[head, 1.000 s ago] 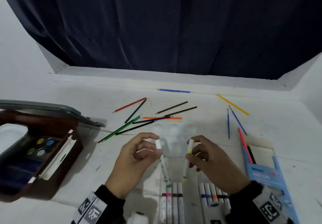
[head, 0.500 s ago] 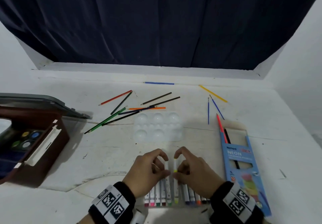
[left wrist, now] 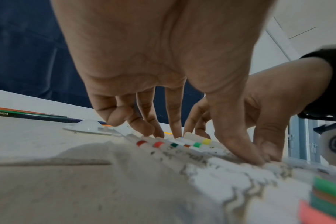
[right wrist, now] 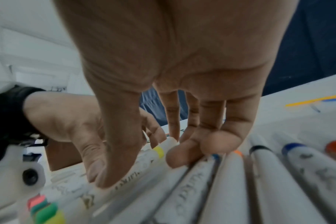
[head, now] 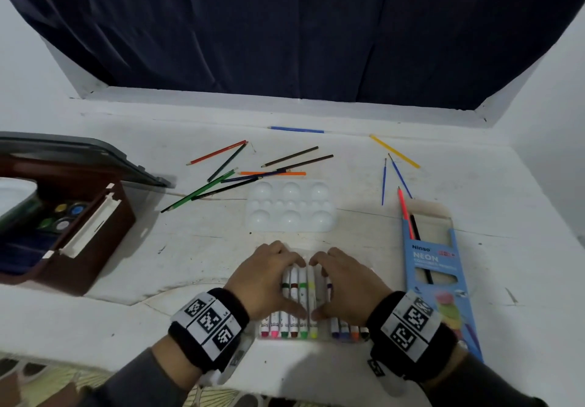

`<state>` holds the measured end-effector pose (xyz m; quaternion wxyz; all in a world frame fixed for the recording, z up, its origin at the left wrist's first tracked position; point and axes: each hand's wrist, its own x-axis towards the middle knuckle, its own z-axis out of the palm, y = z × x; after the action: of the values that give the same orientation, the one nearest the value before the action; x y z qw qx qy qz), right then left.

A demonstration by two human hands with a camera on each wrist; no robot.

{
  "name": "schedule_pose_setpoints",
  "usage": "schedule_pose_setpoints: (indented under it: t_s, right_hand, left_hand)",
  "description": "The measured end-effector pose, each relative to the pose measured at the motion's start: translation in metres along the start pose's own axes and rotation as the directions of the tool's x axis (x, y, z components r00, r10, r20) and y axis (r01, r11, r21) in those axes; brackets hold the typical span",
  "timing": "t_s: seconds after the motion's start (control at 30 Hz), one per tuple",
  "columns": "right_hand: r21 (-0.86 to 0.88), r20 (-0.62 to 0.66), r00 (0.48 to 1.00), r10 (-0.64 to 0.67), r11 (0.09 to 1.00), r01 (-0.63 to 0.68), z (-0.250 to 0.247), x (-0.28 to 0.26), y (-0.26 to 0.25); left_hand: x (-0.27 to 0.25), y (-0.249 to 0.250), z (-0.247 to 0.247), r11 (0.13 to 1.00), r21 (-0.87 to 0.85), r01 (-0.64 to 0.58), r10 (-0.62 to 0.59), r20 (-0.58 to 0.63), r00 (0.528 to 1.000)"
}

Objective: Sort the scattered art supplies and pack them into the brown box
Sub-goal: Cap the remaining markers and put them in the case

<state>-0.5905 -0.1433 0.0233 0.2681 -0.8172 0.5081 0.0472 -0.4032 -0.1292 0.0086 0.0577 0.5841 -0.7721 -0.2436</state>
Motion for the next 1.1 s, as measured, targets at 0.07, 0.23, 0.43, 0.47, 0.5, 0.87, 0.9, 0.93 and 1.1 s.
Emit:
schedule_pose_setpoints:
  t_s: [0.07, 0.23, 0.43, 0.47, 0.5, 0.87, 0.9, 0.93, 1.1]
  right_hand:
    - [-0.061, 0.009, 1.0, 0.006, 0.998, -0.005, 0.0, 0.0, -0.002]
    - [-0.214, -0.004, 1.0, 0.01, 0.977, -0.011, 0.001, 0.007, -0.006]
    - [-0.294, -0.006, 1.0, 0.015, 0.956, -0.016, -0.002, 0.013, -0.01]
    - [-0.301, 0.001, 1.0, 0.017, 0.953, -0.016, -0.004, 0.014, -0.01]
    - [-0.306, 0.007, 1.0, 0.02, 0.952, -0.017, -0.007, 0.016, -0.011]
    - [-0.232, -0.056, 0.998, 0.011, 0.972, -0.023, -0.009, 0.015, -0.001]
    - [-0.233, -0.068, 0.998, 0.0, 0.972, -0.016, -0.009, 0.014, 0.0]
    - [-0.229, -0.083, 0.997, -0.007, 0.973, -0.012, -0.009, 0.012, 0.002]
    - [-0.184, -0.142, 0.987, 0.081, 0.977, -0.107, -0.018, 0.0, 0.021]
  left_hand:
    - [0.001, 0.002, -0.001, 1.0, 0.024, 0.01, -0.011, 0.012, 1.0]
    - [0.003, 0.006, 0.001, 0.994, 0.11, 0.011, -0.014, 0.025, 1.0]
    - [0.009, 0.007, -0.002, 0.988, 0.152, 0.028, -0.034, 0.034, 0.999]
    - [0.009, 0.007, -0.002, 0.988, 0.155, 0.028, -0.034, 0.038, 0.999]
    - [0.01, 0.007, -0.003, 0.987, 0.158, 0.028, -0.035, 0.042, 0.999]
    - [-0.013, 0.002, 0.009, 0.998, 0.052, -0.018, 0.022, -0.069, 0.997]
    - [-0.019, -0.002, 0.011, 1.0, 0.015, -0.017, 0.018, -0.105, 0.994]
    - [-0.026, -0.007, 0.011, 0.999, -0.032, -0.001, -0.003, -0.147, 0.989]
    - [-0.061, -0.046, 0.006, 0.968, -0.135, 0.213, -0.246, -0.307, 0.919]
